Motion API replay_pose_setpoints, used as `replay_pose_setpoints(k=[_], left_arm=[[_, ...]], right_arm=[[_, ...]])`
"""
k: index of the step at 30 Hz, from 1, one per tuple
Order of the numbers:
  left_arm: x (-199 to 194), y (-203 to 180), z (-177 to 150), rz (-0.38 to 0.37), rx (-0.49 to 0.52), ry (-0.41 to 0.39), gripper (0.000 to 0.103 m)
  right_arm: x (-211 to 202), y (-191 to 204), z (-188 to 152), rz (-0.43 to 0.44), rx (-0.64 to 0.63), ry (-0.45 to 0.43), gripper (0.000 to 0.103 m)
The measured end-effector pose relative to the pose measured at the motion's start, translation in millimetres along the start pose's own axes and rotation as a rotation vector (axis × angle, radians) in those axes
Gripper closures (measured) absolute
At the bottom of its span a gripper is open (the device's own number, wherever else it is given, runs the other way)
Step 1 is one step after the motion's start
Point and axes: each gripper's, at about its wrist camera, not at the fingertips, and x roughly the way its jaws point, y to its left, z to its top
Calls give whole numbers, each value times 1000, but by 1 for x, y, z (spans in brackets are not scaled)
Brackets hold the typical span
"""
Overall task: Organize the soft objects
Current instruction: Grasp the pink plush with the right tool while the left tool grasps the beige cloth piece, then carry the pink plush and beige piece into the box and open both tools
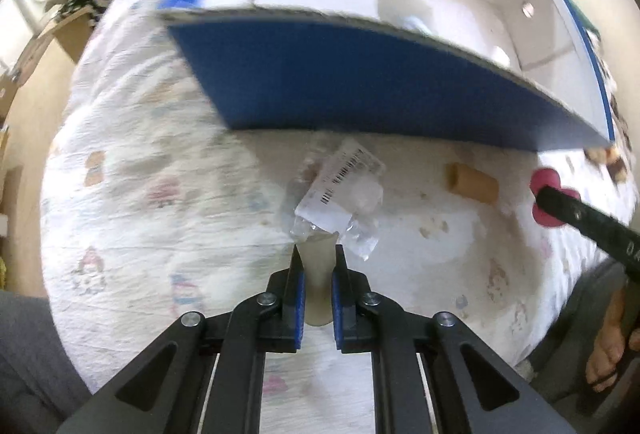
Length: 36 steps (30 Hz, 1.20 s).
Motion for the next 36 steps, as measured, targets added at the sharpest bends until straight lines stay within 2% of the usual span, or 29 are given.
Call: replay_pose_setpoints(k=[7,12,16,19,24,27,29,33,36], left_arm=[[-22,21,-3,26,-60,-59,93],[-42,31,-9,25,-61,-96,93],[-60,24,-17,41,-49,-136,93],[-57,11,-14,68,-32,-151,93],[-74,22,-12,12,-101,-208,94],[-74,30,-10,-11,-151,-208,94],[-73,39,-10,-56,-199,-198,94],[-70,44,-11,-77,-228,-185,94],[-78,38,-12,-83,-207,-223,94]], right_arm=[[-5,2,-3,-4,-7,-9,58],[-14,3,-6,5,-8,-33,58],[-24,8,-9,31,-28,-58,58],[-34,12,-9,53,-45,-97,58],[-40,10,-10,65,-27,-109,58],[-38,11,-8,65,-26,-103,58],[-35,12,-8,66,-29,-99,58],[-36,11,-9,74,-33,-95,58],[-41,13,-10,85,-42,-113,58]])
